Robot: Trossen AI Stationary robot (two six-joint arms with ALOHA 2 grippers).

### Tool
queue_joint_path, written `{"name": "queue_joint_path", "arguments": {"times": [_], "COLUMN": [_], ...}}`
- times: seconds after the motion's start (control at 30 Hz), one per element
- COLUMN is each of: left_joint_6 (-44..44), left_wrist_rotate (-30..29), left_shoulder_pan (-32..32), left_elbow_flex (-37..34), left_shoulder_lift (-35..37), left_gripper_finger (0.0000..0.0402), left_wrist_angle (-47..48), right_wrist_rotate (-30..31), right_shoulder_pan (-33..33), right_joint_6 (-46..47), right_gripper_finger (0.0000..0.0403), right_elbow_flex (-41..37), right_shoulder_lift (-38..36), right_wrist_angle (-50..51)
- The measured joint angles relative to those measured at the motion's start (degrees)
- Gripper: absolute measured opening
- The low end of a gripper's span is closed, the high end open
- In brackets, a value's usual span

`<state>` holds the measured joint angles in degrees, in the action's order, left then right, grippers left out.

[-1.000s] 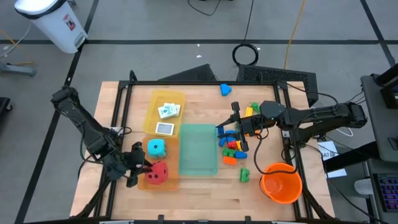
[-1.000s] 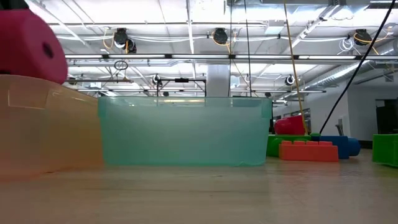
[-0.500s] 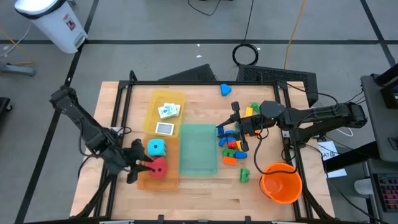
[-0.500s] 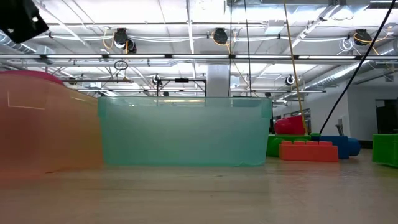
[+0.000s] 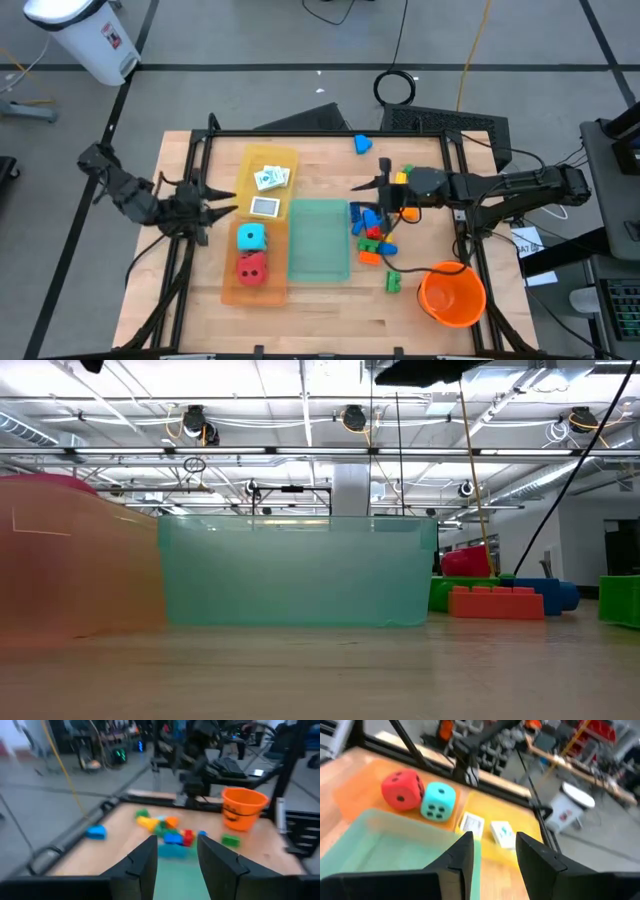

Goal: Pick & Place Toys
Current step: Put the blue game piece into the green bin

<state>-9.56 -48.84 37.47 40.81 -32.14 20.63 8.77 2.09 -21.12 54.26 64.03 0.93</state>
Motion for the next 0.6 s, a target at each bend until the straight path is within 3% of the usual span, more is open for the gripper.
{"name": "queue_joint_path", "arguments": {"times": [0.1,0.23,0.43,0.6], "left_joint_6": [5.58,10.42,8.68,5.51], "left_wrist_rotate": [4.11,11.53,20.81,32.37], "left_shoulder_pan": [-3.69,-10.47,-23.82,-37.43], "left_elbow_flex": [-0.59,-5.01,-15.69,-21.98], "left_shoulder_lift": [1.36,2.85,3.52,4.71], "left_gripper_finger": [0.0144,0.0141,0.0140,0.0141], "left_wrist_angle": [-1.05,-9.44,-20.31,-25.38], "right_wrist_rotate": [0.43,0.40,0.74,11.04], "right_shoulder_pan": [-0.25,-0.37,-0.66,-0.94], "right_joint_6": [2.42,3.89,4.63,4.39], "right_gripper_finger": [0.0114,0.0111,0.0109,0.0106], "right_elbow_flex": [0.00,-1.24,-5.21,-7.88], "right_shoulder_lift": [0.00,0.22,0.24,0.24], "right_wrist_angle": [2.67,3.52,3.10,2.72]}}
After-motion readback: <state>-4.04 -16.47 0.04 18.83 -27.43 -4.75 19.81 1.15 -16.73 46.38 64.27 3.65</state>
